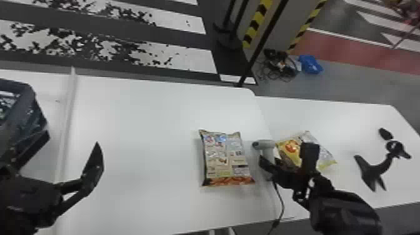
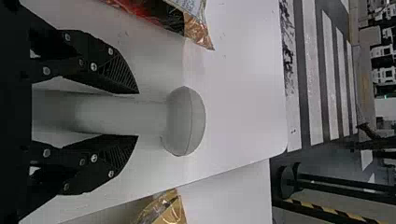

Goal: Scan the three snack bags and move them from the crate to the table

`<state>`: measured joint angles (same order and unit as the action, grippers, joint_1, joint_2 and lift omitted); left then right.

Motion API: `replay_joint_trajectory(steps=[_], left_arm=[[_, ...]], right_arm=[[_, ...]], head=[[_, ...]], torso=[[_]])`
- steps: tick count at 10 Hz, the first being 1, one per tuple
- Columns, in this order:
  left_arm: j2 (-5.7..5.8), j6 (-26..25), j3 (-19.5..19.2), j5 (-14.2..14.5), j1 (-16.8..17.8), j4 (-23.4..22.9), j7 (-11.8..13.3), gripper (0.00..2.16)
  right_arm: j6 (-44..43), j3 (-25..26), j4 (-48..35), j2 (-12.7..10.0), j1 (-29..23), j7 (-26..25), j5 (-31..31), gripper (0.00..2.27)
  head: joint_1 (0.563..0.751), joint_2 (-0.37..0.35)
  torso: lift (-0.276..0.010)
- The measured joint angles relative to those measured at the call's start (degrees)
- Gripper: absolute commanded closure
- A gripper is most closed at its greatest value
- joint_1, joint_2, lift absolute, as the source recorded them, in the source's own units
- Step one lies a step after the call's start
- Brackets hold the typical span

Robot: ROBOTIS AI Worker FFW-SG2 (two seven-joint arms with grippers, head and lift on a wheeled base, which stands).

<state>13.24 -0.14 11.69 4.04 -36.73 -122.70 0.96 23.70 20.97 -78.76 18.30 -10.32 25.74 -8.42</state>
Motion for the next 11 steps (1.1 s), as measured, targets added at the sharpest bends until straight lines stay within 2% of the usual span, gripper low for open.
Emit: replay_joint_trajectory(steps=[3, 5, 8, 11], left_arm=[[-0.05, 0.08, 0.07, 0.00, 0.07, 0.09, 0.00, 0.03], [-0.02, 0.17, 0.48, 0.00, 0.23, 0.24, 0.00, 0.03], [0.13, 0.46, 0.75, 0.00, 0.25, 0.16, 0.00, 0.03], [0.08, 0.53, 1.50, -0.04, 0.28, 0.19, -0.26, 0.03]], right_arm=[[-1.32, 2.26, -5.71, -0.68, -4.97, -4.35, -4.31, 2.24], [-1.03, 4.53, -16.08, -2.87, -12.17, -7.45, -9.21, 2.24], [-0.36, 8.18, -29.84, -6.34, -23.44, -5.20, -17.84, 2.24], [-0.89, 7.18, -34.65, -8.89, -29.00, -3.50, -19.75, 2.24]], head=[[0.695, -0.350], [0.695, -0.350], [0.695, -0.350], [0.695, -0.350]], torso=[[-0.062], [-0.062], [-0.062], [-0.062]])
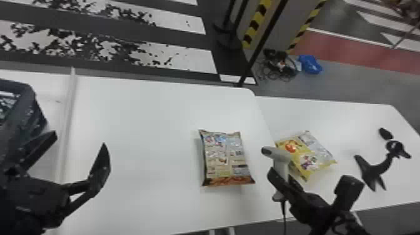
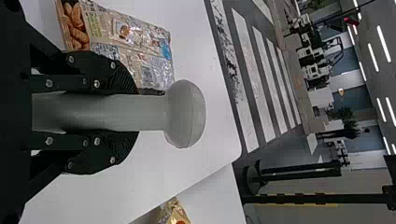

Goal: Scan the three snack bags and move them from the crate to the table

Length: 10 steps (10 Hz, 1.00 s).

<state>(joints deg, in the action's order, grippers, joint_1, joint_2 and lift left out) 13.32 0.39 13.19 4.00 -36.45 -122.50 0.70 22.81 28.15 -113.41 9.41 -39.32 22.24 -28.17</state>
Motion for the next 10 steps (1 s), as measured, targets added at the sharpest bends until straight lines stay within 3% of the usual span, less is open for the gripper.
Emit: replay_joint_trajectory(steps=[5, 10], left_arm=[[0.28, -0.01, 0.92, -0.91, -0.61, -0.26, -1.44, 0.03], [0.27, 0.00, 0.80, -0.92, -0.81, -0.25, -1.42, 0.03]], right_arm=[[-1.09, -7.46, -0.15, -0.54, 1.14, -2.18, 5.18, 2.24], [-1.31, -8.87, 4.24, -0.11, 3.86, -2.72, 7.24, 2.24]], head=[[0.695, -0.350], [0.695, -0.350]], torso=[[-0.062], [-0.062]])
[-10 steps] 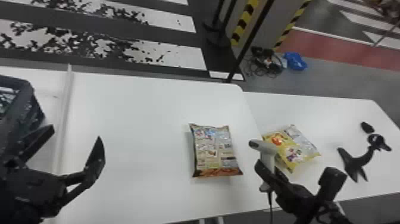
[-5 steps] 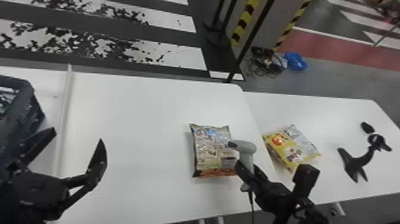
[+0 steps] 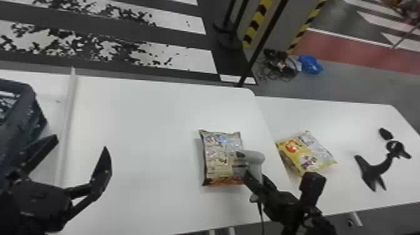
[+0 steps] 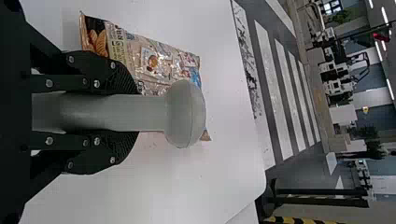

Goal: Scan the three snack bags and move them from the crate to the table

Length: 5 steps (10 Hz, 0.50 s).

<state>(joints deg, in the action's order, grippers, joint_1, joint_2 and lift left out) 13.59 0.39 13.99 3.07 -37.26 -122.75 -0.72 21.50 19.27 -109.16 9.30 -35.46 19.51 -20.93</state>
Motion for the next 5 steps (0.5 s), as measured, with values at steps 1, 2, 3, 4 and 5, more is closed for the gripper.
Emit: replay_joint_trajectory(steps=[1, 2, 3, 4, 5], left_arm=[[-0.04, 0.00, 0.06, 0.00, 0.09, 0.04, 0.02, 0.03], [-0.05, 0.00, 0.06, 0.00, 0.15, 0.05, 0.02, 0.03], [-0.06, 0.00, -0.01, 0.00, 0.17, 0.09, 0.02, 0.03], [-0.06, 0.00, -0.09, 0.00, 0.17, 0.13, 0.02, 0.03], [-0.05, 0.00, -0.19, 0.00, 0.17, 0.14, 0.02, 0.03]], right_arm=[[-0.31, -0.13, 0.51, 0.09, 0.35, 0.03, 0.07, 2.24], [-0.49, -0.27, 0.75, 0.13, 0.64, 0.07, 0.16, 2.24], [-0.45, -0.71, 0.94, 0.23, 1.00, 0.01, 0.55, 2.24], [-0.11, -1.29, 1.28, 0.27, 1.49, -0.01, 1.27, 2.24], [0.18, -1.94, 1.84, 0.29, 2.07, -0.12, 2.07, 2.24]], head=[[0.695, -0.350], [0.695, -0.350], [0.695, -0.350], [0.695, -0.350], [0.695, -0.350]], torso=[[-0.062], [-0.062], [-0.062], [-0.062], [-0.062]])
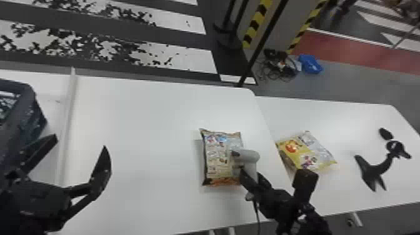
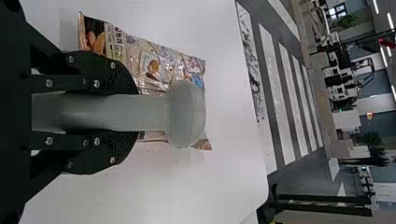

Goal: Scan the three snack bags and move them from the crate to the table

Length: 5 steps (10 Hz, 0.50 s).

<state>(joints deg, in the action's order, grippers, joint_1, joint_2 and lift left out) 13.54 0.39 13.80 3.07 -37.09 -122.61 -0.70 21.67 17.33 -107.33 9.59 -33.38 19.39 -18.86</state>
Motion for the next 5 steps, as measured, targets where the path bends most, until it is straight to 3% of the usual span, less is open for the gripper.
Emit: replay_joint_trajectory(steps=[5], left_arm=[[0.03, -0.01, -0.60, 0.00, 0.08, 0.09, 0.00, 0.03]], right_arm=[[2.94, 1.62, -1.75, 0.79, 0.55, 0.18, -1.63, 2.24]], head=[[0.695, -0.350]], torso=[[-0.062]])
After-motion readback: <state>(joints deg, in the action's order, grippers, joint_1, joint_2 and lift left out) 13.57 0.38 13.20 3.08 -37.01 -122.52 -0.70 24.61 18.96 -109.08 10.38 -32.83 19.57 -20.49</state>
